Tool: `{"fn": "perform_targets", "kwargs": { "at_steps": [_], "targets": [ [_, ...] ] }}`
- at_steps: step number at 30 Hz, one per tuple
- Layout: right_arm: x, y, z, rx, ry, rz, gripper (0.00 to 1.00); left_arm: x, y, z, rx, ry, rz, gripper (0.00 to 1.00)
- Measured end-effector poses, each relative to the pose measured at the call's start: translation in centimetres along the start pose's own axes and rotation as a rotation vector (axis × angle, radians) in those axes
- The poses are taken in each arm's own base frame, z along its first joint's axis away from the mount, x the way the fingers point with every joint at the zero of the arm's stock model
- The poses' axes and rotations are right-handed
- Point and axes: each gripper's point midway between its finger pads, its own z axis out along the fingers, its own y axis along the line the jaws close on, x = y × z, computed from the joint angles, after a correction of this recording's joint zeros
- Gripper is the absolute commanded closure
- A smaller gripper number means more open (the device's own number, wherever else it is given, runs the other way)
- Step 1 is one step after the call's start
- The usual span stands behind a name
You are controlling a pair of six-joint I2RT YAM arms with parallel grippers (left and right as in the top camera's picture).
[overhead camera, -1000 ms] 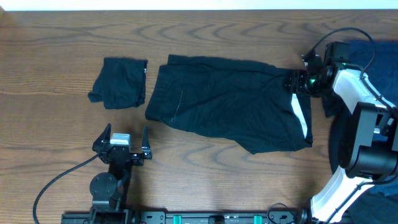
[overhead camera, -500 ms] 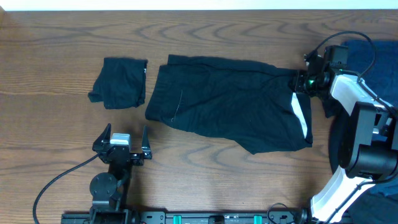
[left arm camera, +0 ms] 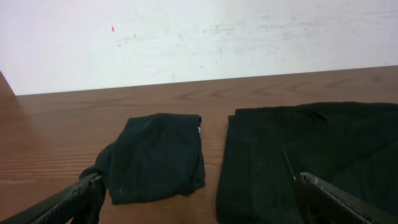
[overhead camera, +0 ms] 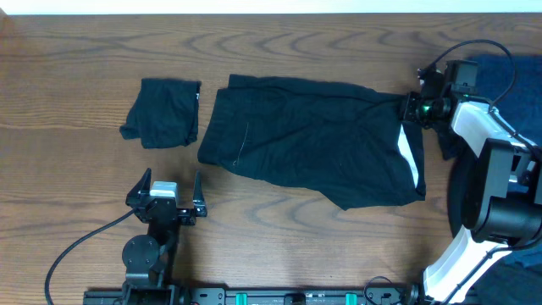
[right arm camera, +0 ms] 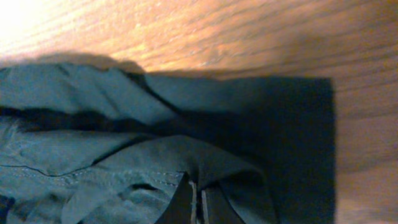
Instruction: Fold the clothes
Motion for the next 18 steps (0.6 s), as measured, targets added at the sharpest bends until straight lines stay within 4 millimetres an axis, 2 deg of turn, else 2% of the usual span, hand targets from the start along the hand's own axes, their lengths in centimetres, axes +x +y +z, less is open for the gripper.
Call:
{"fn": "perform_targets", "kwargs": {
  "at_steps": [4,12,16,18],
  "targets": [
    [-0.7,-1.0,-0.4,0.004,-0.027,0.006,0.99,0.0,0.0,0.0,0.0,0.0,0.0,0.02],
    [-2.0,-1.6,-0.8,0.004,-0.08,-0.018,0.97,0.0,0.0,0.0,0.0,0.0,0.0,0.02],
    [-2.7,-1.9,-0.8,0.023,-0.106,-0.036,0.87,0.0,0.0,0.0,0.0,0.0,0.0,0.02],
    [-3.1,-2.3,-0.9,0.044,-0.124,-0.039,0.75,0.0,0.0,0.0,0.0,0.0,0.0,0.02]
  ]
}}
